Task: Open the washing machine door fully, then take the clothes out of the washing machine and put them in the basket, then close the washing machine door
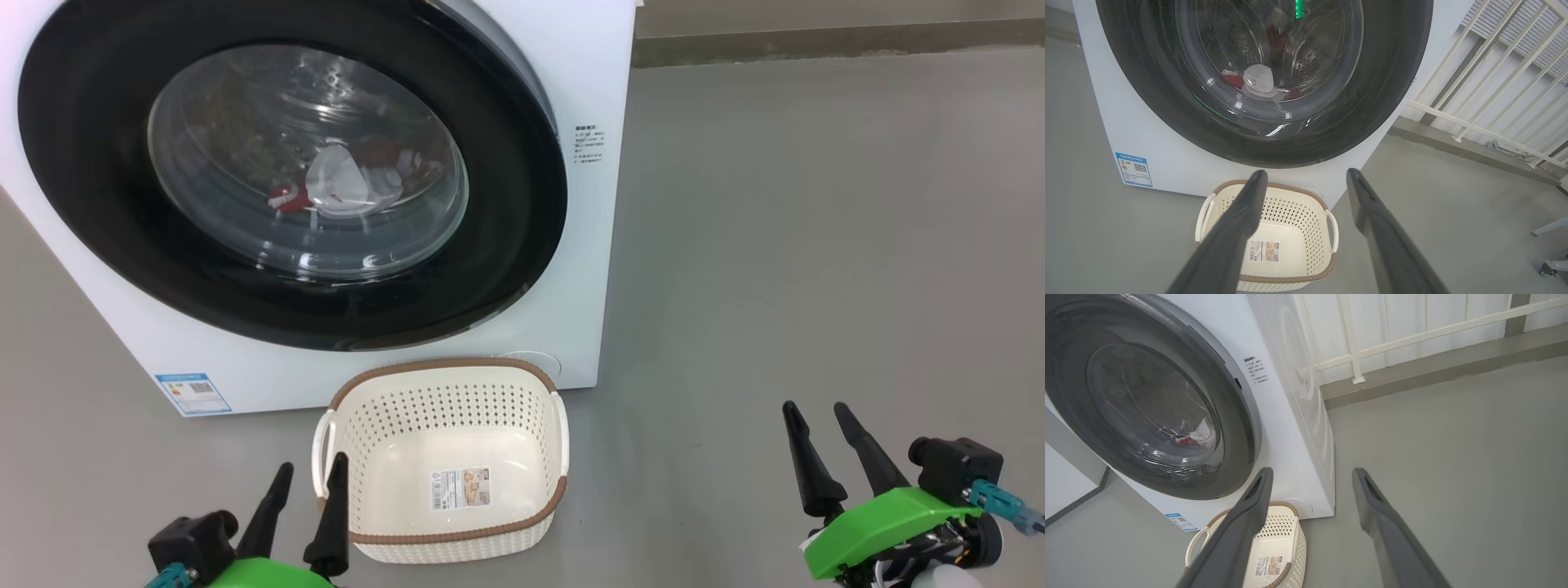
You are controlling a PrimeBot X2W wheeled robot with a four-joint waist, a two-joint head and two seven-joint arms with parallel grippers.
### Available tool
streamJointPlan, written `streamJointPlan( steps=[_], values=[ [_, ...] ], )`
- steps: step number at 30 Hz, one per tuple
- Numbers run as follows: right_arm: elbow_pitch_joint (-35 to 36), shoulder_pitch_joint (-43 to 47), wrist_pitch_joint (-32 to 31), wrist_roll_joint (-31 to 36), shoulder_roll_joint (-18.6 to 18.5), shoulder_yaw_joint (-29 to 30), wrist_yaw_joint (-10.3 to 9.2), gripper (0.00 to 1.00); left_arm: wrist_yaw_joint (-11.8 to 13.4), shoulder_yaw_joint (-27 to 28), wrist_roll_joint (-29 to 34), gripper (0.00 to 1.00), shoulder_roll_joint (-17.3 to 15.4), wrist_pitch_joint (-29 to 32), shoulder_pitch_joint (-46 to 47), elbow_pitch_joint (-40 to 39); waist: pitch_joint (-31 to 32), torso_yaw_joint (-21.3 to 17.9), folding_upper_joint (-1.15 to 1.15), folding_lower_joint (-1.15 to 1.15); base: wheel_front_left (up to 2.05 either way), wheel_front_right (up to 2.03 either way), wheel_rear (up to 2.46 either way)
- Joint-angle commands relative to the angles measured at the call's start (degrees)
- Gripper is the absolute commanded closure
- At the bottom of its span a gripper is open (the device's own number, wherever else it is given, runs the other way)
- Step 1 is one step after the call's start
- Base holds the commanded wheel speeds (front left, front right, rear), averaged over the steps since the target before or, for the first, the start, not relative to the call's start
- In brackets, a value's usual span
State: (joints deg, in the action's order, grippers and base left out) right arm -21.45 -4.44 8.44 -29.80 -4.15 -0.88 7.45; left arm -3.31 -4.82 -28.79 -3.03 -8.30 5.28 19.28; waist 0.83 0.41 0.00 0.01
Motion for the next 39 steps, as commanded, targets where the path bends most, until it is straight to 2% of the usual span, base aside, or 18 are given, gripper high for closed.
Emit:
streamJointPlan(
  steps=[1,11,35,39],
  values=[
    [1.22,-3.07,0.91,2.08,-0.89,-1.15,0.03,0.0,0.56,1.19,1.68,0.0,-0.73,-1.01,2.69,-0.92,0.02,0.03,0.0,0.0,0.0,0.0,0.0],
    [0.52,-3.16,2.6,9.04,-0.71,-1.33,0.03,0.0,2.19,1.35,7.02,0.0,-0.44,-2.71,3.33,0.37,0.15,0.14,0.0,0.0,0.0,0.0,0.0],
    [-0.53,-2.84,6.48,23.53,0.46,-0.19,0.03,0.0,3.73,1.24,18.1,0.0,-0.07,-6.62,4.23,2.75,0.42,0.39,0.0,0.0,0.0,0.0,0.0],
    [-0.5,-2.68,6.56,23.8,0.65,0.17,0.03,0.0,3.9,1.29,17.6,0.0,0.0,-6.7,4.3,3.28,0.53,0.45,0.0,-0.01,0.0,0.0,0.0]
  ],
)
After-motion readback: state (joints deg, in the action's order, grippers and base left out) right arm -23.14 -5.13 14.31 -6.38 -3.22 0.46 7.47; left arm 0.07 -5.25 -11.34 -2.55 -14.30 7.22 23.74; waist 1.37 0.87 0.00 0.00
